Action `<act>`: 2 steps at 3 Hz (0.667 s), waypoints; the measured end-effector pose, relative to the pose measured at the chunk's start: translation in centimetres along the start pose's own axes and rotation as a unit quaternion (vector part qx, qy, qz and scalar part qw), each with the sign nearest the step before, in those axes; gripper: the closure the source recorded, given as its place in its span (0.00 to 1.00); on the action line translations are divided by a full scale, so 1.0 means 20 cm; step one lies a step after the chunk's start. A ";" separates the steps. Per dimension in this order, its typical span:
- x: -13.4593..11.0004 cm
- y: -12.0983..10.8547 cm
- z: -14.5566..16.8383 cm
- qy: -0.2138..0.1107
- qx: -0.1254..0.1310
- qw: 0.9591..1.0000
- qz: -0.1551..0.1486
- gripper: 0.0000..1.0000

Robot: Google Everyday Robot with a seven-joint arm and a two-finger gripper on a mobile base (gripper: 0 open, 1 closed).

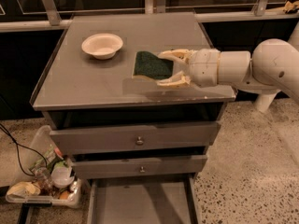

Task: Pick sponge from bottom drawer and place on counter

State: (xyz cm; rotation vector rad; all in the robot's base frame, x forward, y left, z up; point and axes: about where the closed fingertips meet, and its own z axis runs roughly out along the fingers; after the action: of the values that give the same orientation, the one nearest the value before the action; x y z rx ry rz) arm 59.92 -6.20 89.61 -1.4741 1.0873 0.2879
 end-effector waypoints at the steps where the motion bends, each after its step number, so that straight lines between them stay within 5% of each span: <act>1: 0.06 -0.03 0.01 0.061 0.034 0.997 0.035 1.00; 2: 0.12 -0.06 -0.01 0.136 0.063 0.987 0.058 1.00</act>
Offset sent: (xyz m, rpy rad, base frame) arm 0.0297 -0.0421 -0.0123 -0.1797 0.1483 -0.5100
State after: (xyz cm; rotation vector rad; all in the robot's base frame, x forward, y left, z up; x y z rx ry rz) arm 62.00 -7.71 88.77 -1.3659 1.3887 0.0978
